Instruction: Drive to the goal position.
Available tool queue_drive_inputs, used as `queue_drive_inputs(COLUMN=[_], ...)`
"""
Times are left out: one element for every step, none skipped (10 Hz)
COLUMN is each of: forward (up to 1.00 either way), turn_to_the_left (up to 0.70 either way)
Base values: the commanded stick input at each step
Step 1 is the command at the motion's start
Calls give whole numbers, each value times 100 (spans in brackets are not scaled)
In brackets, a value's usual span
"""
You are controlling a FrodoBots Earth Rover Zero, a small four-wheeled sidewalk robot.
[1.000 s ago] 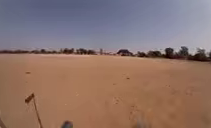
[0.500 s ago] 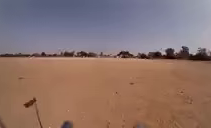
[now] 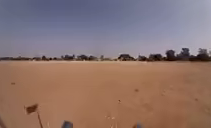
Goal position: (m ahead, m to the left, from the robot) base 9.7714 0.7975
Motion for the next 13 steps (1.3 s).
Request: queue_drive_inputs(forward=[70, 70, 70, 70, 70, 70, 70, 70, 70, 70, 70, 70, 70], turn_to_the_left=[0, 0, 0, 0, 0, 0, 0, 0, 0, 0, 0, 0, 0])
